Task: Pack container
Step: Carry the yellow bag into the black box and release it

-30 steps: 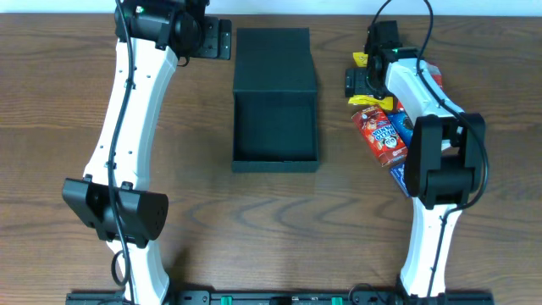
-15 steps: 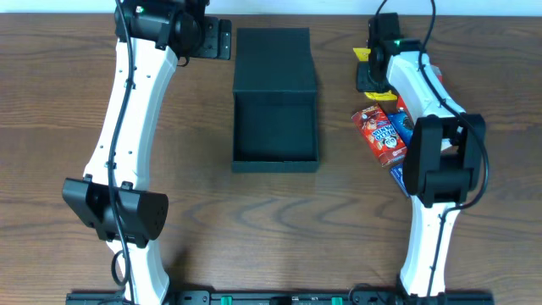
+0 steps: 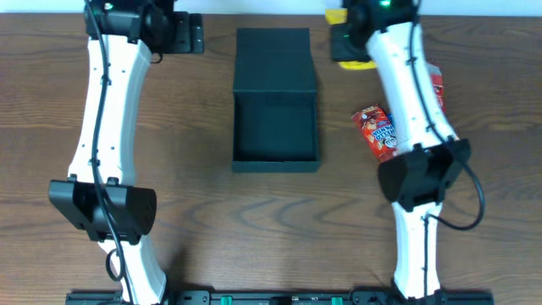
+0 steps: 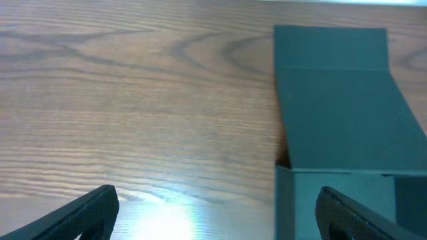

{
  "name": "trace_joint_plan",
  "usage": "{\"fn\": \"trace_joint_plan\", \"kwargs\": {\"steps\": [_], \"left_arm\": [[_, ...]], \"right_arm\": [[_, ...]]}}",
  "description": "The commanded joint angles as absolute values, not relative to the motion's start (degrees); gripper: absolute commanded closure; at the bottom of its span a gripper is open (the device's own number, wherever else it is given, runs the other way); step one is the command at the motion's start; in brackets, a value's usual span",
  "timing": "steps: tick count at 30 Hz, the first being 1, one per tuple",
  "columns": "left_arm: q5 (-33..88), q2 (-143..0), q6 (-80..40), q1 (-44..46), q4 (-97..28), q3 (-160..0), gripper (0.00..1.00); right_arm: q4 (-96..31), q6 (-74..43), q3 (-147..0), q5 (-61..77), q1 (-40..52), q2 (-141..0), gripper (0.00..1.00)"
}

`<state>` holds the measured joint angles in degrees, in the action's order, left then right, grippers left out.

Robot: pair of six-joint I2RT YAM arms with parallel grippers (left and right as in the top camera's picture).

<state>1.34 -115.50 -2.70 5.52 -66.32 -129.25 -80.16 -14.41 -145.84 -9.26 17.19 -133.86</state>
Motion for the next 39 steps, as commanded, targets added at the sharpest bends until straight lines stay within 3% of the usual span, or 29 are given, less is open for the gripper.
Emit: {"fn": "trace_joint_plan", "kwargs": {"steps": [1, 13, 38, 39], "left_arm": [[1.52, -115.22, -1.72, 3.70, -66.81, -130.23, 0.05], [7.22, -115.22, -1.93, -4.62, -66.78, -130.23, 0.05], [10.63, -115.22, -3.46, -9.45, -66.63, -130.23, 0.05], [10.63, -115.22, -3.46, -9.45, -66.59, -130.23, 0.05]], "right_arm": [[-83.55, -25.02, -147.04, -8.62, 22.76, -132.22, 0.99], [-88.03, -46.72, -133.58, -7.92, 39.64, -132.27, 0.98], [-72.71, -52.71, -123.61, -4.14, 44.31, -132.29, 0.98], [-72.01, -50.74, -123.61, -3.36, 44.31, -132.29, 0.85]]}}
